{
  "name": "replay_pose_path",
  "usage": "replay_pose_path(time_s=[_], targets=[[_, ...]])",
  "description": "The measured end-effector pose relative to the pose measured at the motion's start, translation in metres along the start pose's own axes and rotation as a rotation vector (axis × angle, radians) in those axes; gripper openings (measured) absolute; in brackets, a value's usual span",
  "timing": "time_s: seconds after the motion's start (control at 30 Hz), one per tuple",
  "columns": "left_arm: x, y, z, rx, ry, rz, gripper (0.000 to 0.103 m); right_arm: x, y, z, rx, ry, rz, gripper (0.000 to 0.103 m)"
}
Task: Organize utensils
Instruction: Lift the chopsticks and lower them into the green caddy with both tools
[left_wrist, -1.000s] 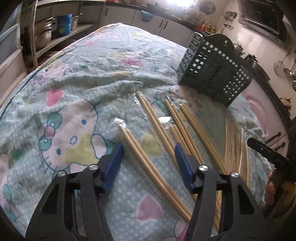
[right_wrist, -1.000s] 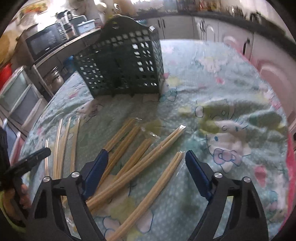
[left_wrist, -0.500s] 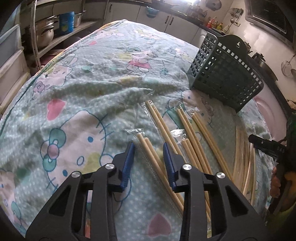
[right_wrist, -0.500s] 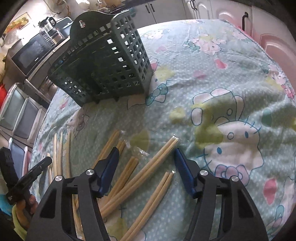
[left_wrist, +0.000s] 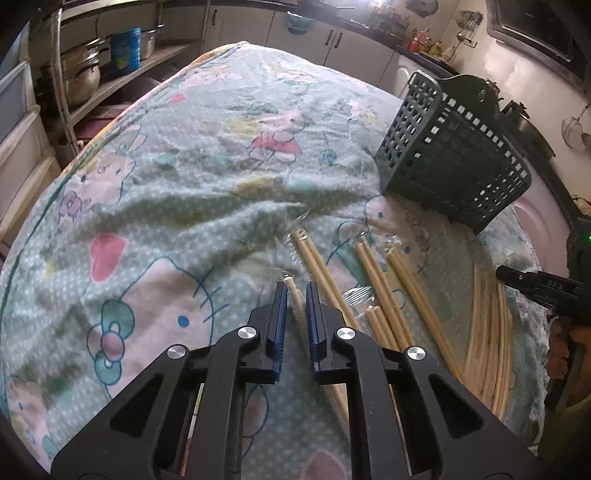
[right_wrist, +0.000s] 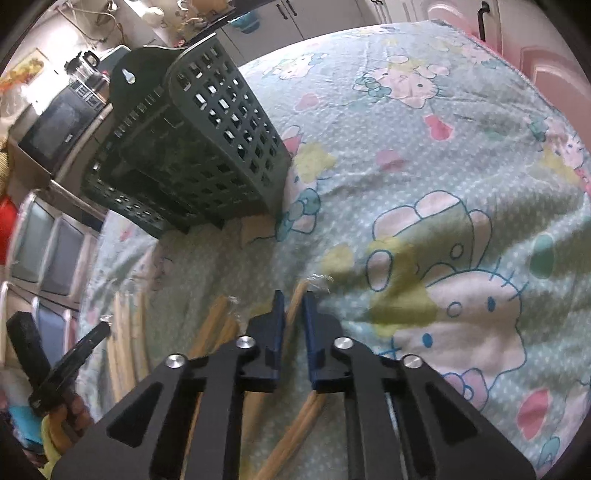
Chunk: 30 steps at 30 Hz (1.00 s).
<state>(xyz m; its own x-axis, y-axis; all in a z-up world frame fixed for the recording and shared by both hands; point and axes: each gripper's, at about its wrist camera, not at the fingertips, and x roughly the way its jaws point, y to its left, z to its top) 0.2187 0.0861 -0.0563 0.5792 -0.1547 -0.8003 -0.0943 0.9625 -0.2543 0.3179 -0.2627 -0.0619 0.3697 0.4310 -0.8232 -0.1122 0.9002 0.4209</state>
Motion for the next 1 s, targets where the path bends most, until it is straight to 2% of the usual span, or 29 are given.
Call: replay_pose_path(time_s=[0.17,0.47,0.57,0.7,1.0], targets=[[-0.018,-0.010,0.013,0.035,-0.039,-0.024,0.004,-0.012,0.009,0.001,-0.035,-0.032,0.036,0.009],[-0.058,-0.044,0.042,0.122,-0.145,-0.073,0.001,-0.069,0.058,-0.001,-0.233,-0.187,0.068,0.007],[-0.069,-0.058,0.052,0.147,-0.183,-0.100,0.001,-0.084,0.068,-0.004,-0.268,-0.225,0.094,0.007],[-0.082,-0.075,0.064,0.176,-0.231,-0.123,0.001,-0.102,0.079,-0.007,-0.321,-0.282,0.086,0.006],[-0.111,-0.116,0.107,0.235,-0.378,-0.168,0.001,-0.142,0.097,0.008,-0.344,-0.406,0.110,0.006]])
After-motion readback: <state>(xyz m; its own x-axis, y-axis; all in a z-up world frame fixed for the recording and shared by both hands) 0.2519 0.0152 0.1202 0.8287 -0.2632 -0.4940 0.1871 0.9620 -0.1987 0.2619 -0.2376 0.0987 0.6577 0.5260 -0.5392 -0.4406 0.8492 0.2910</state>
